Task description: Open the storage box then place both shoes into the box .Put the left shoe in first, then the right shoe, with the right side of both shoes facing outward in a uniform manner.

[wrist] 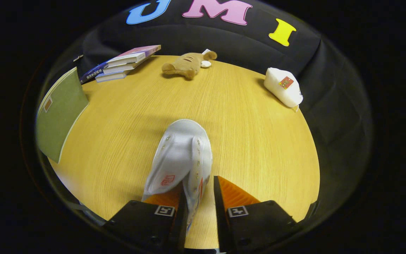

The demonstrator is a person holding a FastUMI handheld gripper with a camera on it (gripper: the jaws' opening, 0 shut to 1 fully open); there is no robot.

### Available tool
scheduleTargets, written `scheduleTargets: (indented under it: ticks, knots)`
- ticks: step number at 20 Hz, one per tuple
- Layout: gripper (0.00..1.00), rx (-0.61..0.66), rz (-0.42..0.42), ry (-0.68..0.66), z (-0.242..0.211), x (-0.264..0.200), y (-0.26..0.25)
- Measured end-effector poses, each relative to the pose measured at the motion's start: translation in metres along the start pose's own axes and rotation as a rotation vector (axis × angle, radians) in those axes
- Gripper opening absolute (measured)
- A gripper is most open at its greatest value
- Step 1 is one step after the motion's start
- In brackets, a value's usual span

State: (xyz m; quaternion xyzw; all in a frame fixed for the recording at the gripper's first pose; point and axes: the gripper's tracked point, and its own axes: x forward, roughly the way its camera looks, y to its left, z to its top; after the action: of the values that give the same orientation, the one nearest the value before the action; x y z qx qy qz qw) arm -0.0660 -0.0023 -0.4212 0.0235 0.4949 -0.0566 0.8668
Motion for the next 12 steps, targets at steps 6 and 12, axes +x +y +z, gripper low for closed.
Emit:
scheduleTargets:
  ticks: [6, 12]
  knots:
    - [0.05, 0.156, -0.041, 0.033, 0.002, -0.001, -0.005]
    - [0.05, 0.277, -0.005, 0.016, 0.026, -0.039, 0.004]
